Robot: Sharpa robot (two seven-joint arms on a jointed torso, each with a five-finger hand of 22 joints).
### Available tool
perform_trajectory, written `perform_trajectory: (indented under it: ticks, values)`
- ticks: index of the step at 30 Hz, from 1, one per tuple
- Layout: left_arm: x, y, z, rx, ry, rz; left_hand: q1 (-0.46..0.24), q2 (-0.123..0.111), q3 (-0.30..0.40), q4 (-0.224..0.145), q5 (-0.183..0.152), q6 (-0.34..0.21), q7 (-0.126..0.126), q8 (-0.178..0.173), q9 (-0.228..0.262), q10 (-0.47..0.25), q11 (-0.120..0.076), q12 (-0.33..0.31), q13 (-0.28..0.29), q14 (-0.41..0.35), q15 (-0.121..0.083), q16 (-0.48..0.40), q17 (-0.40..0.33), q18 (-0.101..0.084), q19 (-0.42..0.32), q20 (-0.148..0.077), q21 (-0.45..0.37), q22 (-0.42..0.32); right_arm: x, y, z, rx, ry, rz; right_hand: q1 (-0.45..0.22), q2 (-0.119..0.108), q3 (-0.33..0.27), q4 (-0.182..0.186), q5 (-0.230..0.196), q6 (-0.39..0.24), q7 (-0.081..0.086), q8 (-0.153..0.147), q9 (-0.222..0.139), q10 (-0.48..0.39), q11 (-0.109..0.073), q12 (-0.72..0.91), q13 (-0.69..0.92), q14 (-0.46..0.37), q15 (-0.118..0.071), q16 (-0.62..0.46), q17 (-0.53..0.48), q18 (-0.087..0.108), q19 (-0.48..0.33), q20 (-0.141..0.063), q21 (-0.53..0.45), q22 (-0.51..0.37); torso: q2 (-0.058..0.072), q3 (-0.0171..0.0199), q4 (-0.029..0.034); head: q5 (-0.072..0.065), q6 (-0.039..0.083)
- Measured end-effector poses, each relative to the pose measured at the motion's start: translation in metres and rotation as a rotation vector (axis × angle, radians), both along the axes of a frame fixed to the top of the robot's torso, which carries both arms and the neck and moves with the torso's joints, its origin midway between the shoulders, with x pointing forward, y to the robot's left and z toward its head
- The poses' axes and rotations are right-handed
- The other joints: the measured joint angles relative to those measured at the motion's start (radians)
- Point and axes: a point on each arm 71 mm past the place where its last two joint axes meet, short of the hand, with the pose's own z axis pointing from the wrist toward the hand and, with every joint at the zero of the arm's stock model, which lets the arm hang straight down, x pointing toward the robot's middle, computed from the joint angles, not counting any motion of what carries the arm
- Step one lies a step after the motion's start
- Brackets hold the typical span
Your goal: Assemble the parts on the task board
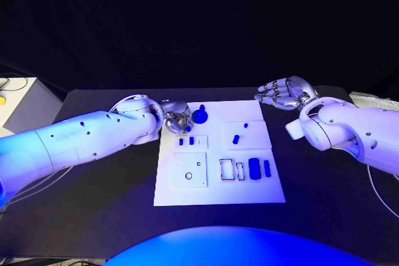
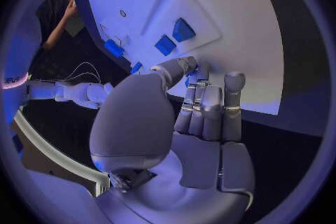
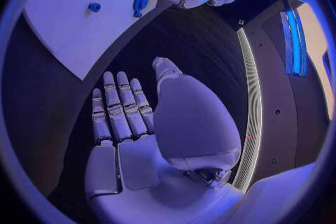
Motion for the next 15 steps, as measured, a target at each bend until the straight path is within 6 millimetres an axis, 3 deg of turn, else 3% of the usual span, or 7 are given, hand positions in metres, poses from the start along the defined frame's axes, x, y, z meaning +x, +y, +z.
perform_trajectory:
  ticks: [15]
  values:
    - [-0.0002,0.0017,0.0001,0.002,-0.001,0.007,0.0,0.0,0.0,0.0,0.0,-0.015,0.0,-0.012,-0.004,0.0,0.0,-0.004,0.003,0.0,0.0,0.0,0.0,0.0,0.0,0.0,0.0,0.0,-0.0001,-0.0007,-0.0001,-0.001,0.001,-0.001,0.0,0.0,0.0,0.0,0.0,0.0,0.0,0.0,-0.001,0.0,0.0,-0.004,0.0,0.0,0.0,0.0,-0.001,0.0,0.0,0.0,0.0,0.0,0.0,0.0001,0.0,0.002,0.0]
